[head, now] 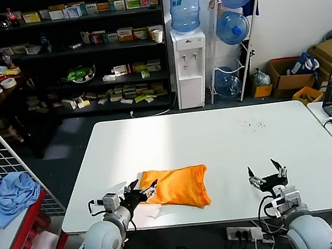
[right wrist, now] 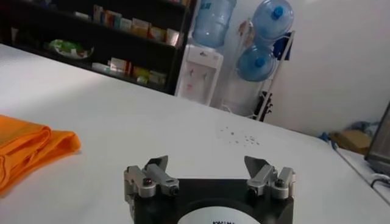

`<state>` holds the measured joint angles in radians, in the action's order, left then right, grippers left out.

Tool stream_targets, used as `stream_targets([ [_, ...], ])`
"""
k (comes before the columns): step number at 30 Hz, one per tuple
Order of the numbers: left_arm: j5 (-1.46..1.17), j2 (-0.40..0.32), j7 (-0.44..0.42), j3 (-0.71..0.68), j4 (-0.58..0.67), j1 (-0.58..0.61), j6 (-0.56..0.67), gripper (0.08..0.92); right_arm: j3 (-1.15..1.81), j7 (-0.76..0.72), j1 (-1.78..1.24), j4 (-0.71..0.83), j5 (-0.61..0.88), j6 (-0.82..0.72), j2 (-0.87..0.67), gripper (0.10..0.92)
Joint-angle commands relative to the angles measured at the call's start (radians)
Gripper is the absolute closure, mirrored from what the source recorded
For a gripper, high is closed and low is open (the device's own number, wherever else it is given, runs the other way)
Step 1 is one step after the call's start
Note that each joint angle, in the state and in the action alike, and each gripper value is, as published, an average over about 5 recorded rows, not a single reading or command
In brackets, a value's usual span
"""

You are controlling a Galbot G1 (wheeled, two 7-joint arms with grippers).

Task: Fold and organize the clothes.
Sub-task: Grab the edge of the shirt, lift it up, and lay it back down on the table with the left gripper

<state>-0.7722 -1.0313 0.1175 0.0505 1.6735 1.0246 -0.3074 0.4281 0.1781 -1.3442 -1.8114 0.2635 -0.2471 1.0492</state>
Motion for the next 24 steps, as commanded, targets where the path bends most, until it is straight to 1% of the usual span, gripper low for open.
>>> stream_targets([
  [1, 0.032, 0.015, -0.141, 0.015, -0.149, -0.061, -0.034, 0.177, 0.003, -0.009, -0.003, -0.002, 0.007, 0.001, -0.006, 0.203],
  [16, -0.004, -0.001, -0.127, 0.007, -0.134, -0.068, -0.082, 0.179, -0.009, -0.007, 0.008, -0.011, 0.014, -0.014, -0.004, 0.203],
  [19, -0.010, 0.000, -0.129, 0.004, -0.123, -0.064, -0.090, 0.225, -0.008, -0.006, 0.009, -0.013, 0.018, -0.015, -0.004, 0.203],
  [24, -0.022, -0.001, -0.129, 0.001, -0.102, -0.056, -0.103, 0.371, -0.009, -0.005, 0.011, -0.017, 0.019, -0.018, -0.003, 0.203],
])
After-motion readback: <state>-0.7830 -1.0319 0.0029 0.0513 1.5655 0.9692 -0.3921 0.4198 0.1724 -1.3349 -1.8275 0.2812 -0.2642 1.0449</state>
